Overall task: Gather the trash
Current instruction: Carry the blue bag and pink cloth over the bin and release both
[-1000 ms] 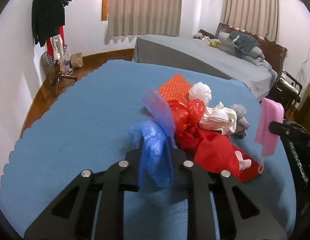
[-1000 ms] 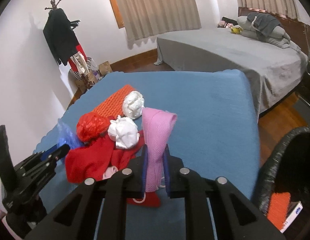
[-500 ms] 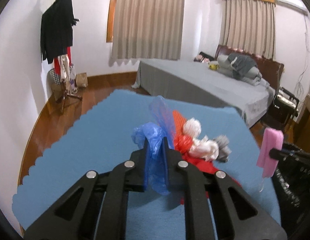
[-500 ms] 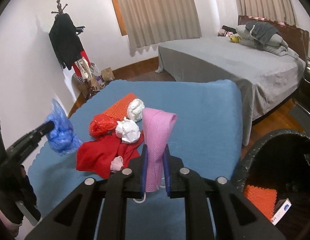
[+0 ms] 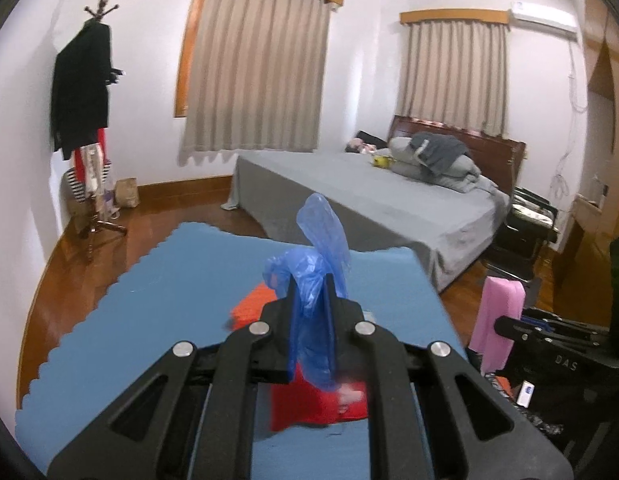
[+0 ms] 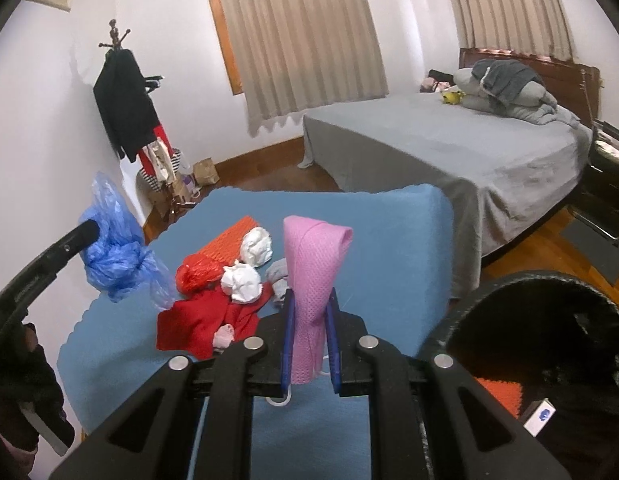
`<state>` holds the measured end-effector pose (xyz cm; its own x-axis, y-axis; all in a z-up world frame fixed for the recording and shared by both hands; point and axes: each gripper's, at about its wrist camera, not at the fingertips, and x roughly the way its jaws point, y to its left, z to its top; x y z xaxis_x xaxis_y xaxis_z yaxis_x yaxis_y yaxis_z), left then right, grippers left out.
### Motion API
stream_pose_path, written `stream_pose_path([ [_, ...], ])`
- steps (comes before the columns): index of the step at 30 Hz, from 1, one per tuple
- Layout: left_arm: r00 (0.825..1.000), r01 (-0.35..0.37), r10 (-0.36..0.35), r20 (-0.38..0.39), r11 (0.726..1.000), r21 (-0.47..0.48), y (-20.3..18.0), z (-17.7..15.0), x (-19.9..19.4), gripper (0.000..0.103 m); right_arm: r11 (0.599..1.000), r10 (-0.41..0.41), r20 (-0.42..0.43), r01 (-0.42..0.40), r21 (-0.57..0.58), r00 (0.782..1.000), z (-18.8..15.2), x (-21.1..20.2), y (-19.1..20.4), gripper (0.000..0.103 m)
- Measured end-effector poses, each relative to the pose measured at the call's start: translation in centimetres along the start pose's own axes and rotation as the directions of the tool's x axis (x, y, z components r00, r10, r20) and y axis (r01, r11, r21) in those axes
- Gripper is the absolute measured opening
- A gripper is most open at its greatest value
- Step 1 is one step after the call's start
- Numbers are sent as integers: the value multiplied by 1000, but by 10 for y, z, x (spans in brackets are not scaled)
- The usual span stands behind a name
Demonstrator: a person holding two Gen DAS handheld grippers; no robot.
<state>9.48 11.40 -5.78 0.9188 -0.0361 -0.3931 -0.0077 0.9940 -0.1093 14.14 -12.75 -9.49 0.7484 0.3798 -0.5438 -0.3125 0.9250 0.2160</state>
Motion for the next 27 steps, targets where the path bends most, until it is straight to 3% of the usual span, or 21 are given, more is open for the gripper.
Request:
stream_pose_path([
  [15,979,202,-198,-56,977,73,-78,-14,24,10,990,-122,22,120,71,992,-11,-37,-52,14],
  [27,929,362,-349,-121,926,107,-149,-27,46,10,956,-258,16,253,147,966,-25,-64,-108,14],
])
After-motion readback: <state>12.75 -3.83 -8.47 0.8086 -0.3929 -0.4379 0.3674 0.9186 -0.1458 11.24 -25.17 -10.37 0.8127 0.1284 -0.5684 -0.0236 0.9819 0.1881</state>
